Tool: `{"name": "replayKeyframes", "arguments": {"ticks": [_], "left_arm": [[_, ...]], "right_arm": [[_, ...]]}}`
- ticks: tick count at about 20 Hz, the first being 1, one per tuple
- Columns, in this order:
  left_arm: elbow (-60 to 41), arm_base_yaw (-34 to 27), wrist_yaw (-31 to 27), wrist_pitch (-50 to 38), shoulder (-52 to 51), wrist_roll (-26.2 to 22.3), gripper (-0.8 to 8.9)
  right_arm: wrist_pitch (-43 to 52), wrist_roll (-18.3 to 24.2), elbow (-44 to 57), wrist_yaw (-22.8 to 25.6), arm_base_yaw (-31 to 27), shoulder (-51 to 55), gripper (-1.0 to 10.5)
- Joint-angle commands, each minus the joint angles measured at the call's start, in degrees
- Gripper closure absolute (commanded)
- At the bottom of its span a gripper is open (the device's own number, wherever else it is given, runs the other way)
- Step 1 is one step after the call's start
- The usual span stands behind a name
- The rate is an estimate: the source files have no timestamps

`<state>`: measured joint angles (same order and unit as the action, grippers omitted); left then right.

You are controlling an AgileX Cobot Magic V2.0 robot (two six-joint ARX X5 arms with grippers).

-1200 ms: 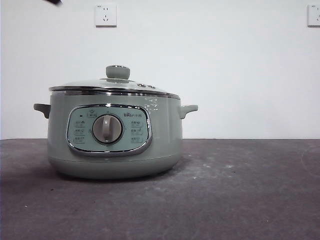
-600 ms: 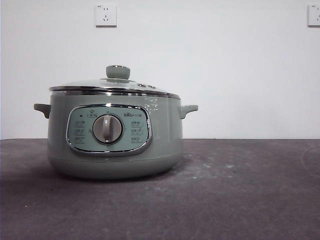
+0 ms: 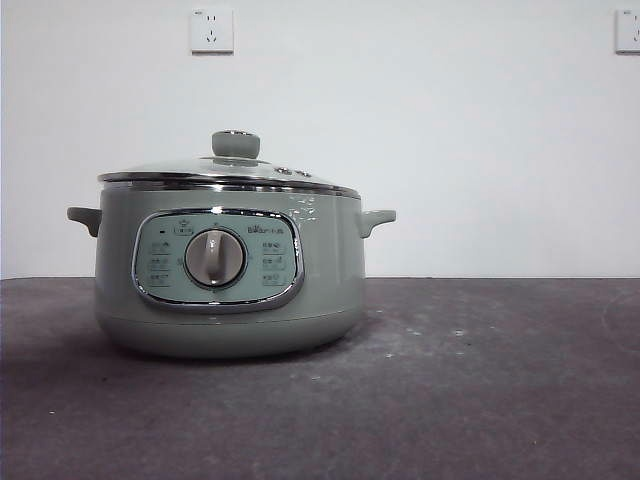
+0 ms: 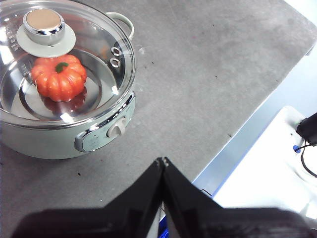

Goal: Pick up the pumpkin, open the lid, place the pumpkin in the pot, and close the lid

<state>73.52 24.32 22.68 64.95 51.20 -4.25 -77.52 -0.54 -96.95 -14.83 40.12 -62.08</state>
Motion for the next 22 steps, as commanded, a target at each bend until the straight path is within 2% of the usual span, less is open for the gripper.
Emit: {"name": "replayKeyframes", "arguments": {"ticks": [1, 3, 5, 7, 11, 13, 18, 22], "left_arm": [[0.04, 0.09, -0.5, -0.72, -0.13, -1.2, 8.17], [0.02, -0.37, -3.13, -3.34, -0.17, -2.62, 8.17], [-0.46, -3.8, -4.72, -11.23, -1.73, -6.08, 8.17], [-4.44, -8.81, -4.04, -21.55, -5.7, -6.71, 8.17], [-24.09, -17.86, -4.92, -44.28, -19.41, -6.27, 8.17], [-33.97, -21.7, -6.38, -52.02, -26.14, -6.21, 8.17], [-52.02, -25.4, -12.44, -56.46, -38.05, -3.93, 8.17], [-61.81, -25.97, -13.25, -57.59, -43.95, -2.05, 8.17]], "right_arm": [[-0.92, -0.46, 0.15, 0.15, 0.09, 0.68, 9.5], [-0.92, -0.46, 0.15, 0.15, 0.09, 1.2, 9.5], [-0.92, -0.46, 0.15, 0.15, 0.09, 1.84, 9.5], [-0.92, -0.46, 0.15, 0.15, 0.09, 2.36, 9.5], [-0.92, -0.46, 0.15, 0.15, 0.09, 3.61, 9.5], [-0.92, -0.46, 0.15, 0.15, 0.09, 4.37, 9.5], [-0.92, -0.46, 0.15, 0.15, 0.09, 6.25, 9.5], [-0.92, -0.46, 0.15, 0.15, 0.09, 7.93, 9.5]]}}
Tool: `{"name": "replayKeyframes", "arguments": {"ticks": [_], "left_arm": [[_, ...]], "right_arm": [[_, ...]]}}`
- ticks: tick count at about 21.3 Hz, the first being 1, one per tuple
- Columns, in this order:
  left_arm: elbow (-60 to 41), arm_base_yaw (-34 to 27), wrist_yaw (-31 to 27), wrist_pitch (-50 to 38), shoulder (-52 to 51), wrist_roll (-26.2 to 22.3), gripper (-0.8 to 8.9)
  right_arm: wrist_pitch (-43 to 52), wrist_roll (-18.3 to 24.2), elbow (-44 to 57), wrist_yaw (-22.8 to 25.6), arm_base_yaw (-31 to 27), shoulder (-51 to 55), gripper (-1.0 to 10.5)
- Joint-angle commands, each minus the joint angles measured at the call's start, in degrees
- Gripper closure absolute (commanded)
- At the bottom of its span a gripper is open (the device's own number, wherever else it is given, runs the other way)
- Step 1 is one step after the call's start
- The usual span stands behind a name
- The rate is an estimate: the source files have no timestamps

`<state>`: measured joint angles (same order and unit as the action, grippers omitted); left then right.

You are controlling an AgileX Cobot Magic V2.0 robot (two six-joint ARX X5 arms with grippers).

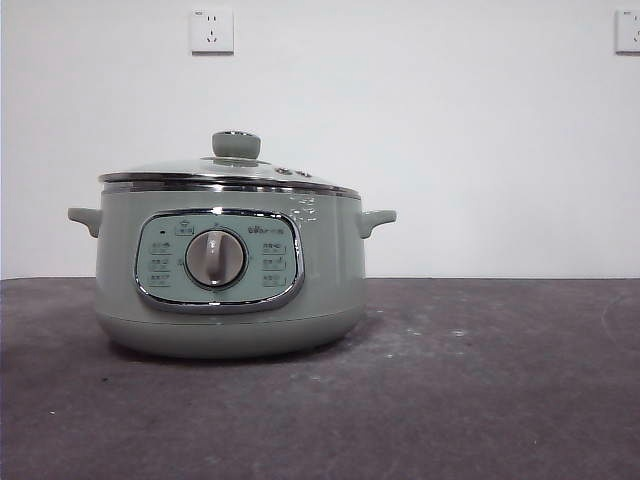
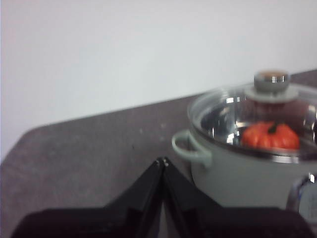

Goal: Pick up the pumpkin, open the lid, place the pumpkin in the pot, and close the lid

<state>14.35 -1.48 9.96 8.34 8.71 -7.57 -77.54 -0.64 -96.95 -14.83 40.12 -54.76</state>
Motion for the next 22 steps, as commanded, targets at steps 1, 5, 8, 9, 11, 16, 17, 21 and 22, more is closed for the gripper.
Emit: {"name": "replayKeyframes", "arguments": {"ticks": [1, 5, 8, 9, 11, 16, 17, 21, 22], "left_arm": [[-4.66, -0.15, -1.18, -1.38, -2.64, 1.88, 8.17], [-10.58, -0.15, -2.69, -1.4, -6.93, 2.08, 8.17], [-13.0, -0.15, -2.86, -1.38, -8.63, 2.08, 8.17], [-13.33, -0.15, -2.84, -0.83, -8.63, 2.1, 8.17], [-13.6, -0.15, -2.86, 0.35, -8.63, 2.14, 8.17], [-14.19, -0.15, -2.82, 1.75, -8.63, 2.29, 8.17], [-14.19, -0.15, -2.75, 2.03, -8.63, 2.38, 8.17], [-14.19, -0.15, -2.4, 1.75, -8.63, 3.08, 8.17], [-14.19, -0.15, -2.38, 1.75, -8.63, 3.08, 8.17]], "right_arm": [[-0.9, -0.35, 0.15, 0.15, 0.09, 1.03, 9.5], [-0.9, -0.35, 0.15, 0.15, 0.09, 2.45, 9.5], [-0.9, -0.35, 0.15, 0.15, 0.09, 3.23, 9.5], [-0.9, -0.35, 0.15, 0.15, 0.09, 3.48, 9.5], [-0.9, -0.35, 0.15, 0.15, 0.09, 3.58, 9.5], [-0.9, -0.35, 0.15, 0.15, 0.09, 3.69, 9.5], [-0.9, -0.35, 0.15, 0.15, 0.09, 3.69, 9.5], [-0.9, -0.35, 0.15, 0.15, 0.09, 3.69, 9.5], [-0.9, -0.35, 0.15, 0.15, 0.09, 3.69, 9.5]]}}
